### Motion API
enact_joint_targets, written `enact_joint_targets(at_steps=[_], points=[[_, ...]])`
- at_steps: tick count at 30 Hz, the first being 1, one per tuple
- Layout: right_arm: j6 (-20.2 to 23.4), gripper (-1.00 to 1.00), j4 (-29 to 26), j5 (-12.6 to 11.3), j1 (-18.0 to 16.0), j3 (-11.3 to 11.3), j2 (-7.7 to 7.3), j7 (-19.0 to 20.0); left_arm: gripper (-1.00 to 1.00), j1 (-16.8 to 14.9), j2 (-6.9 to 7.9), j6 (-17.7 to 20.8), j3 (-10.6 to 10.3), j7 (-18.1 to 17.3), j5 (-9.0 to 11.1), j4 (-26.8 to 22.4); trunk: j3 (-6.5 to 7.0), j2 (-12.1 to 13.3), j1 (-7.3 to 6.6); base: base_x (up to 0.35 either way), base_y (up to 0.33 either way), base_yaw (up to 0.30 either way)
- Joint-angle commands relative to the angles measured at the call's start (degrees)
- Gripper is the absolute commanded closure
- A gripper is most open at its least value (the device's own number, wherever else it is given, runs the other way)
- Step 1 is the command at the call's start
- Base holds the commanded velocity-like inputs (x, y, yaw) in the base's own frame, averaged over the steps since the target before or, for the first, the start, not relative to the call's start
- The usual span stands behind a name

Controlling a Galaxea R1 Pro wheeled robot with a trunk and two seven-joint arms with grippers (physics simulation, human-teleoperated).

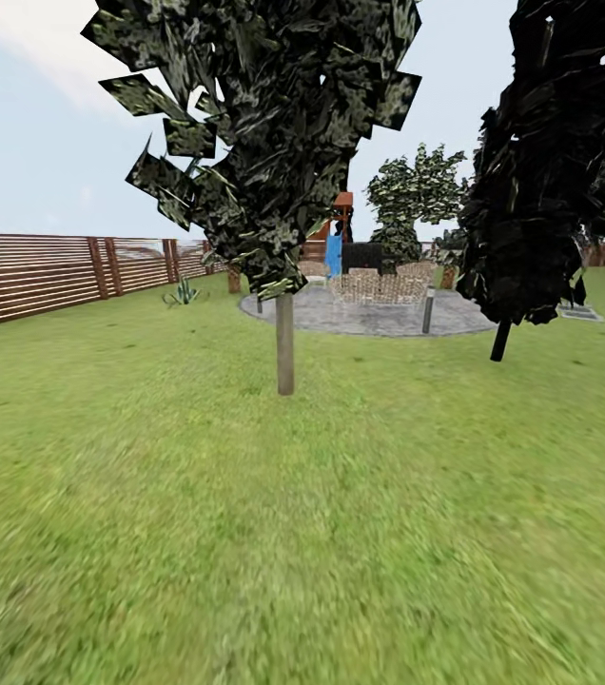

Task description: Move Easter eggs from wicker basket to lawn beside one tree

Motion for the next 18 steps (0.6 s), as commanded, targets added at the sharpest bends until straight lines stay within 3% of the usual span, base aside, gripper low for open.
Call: enact_joint_targets(at_steps=[1,18], points=[[-0.2,-1.0,0.1,0.0,0.0,-0.3,0.01,0.0,-1.0,0.0,-0.01,0.0,0.3,-0.1,0.4,-0.1,-0.05,0.0,0.03,0.326,0.0,0.005],[-0.2,-1.0,0.1,0.0,0.0,-0.3,0.03,0.1,-1.0,0.0,-0.01,0.0,0.2,-0.3,0.4,0.0,-0.05,0.0,0.03,0.326,0.0,0.001]])
